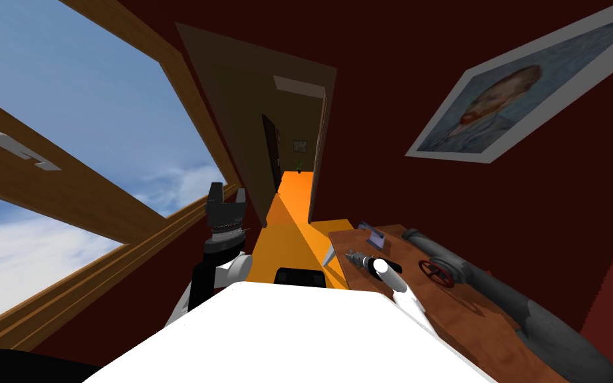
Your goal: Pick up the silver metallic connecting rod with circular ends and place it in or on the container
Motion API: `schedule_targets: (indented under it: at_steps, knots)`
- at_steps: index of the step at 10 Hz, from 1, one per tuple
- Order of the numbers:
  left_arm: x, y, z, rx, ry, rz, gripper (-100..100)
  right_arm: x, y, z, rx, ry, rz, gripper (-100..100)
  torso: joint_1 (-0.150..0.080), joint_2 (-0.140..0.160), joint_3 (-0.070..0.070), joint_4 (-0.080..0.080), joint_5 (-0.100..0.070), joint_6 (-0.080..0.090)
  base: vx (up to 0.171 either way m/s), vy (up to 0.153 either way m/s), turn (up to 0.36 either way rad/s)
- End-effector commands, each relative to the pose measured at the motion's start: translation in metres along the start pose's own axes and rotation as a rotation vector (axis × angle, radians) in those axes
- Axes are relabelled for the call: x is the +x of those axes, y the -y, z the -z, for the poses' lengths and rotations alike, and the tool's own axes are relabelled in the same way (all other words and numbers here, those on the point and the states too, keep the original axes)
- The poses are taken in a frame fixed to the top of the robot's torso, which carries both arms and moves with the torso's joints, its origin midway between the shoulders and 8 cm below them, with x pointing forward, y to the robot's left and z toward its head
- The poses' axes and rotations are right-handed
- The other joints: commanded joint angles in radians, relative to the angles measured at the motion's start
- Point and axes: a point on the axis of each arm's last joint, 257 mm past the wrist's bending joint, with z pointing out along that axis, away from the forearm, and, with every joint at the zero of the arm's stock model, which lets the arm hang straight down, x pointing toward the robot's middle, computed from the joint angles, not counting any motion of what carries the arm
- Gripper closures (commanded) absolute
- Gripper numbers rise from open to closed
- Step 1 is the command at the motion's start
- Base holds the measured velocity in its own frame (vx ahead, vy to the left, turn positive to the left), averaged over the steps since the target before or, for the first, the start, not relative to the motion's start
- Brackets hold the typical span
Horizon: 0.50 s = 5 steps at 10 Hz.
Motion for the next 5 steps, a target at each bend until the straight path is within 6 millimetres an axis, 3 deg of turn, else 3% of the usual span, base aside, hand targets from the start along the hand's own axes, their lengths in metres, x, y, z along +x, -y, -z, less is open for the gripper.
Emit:
schedule_targets:
  at_steps: [1, 2, 5]
  knots:
    - [0.0, 0.0, 0.0, 0.0, 0.0, 0.0, 0, 0.0, 0.0, 0.0, 0.0, 0.0, 0.0, -100, 0.0, 0.0, 0.0, 0.0, 0.0, 0.0, 0.019, -0.019, 0.006]
    - [0.0, 0.0, 0.0, 0.0, 0.0, 0.0, 0, 0.0001, 0.0, -0.0005, -0.001, -0.001, 0.001, 100, 0.002, 0.001, 0.001, 0.0, 0.0, 0.0, 0.0, 0.0, 0.0]
    - [0.0, 0.0, 0.0, 0.0, 0.0, 0.0, 0, 0.0006, -0.0005, -0.0003, -0.002, -0.002, 0.002, 100, 0.003, 0.003, 0.002, 0.0, 0.0, 0.0, 0.0, 0.0, 0.0]
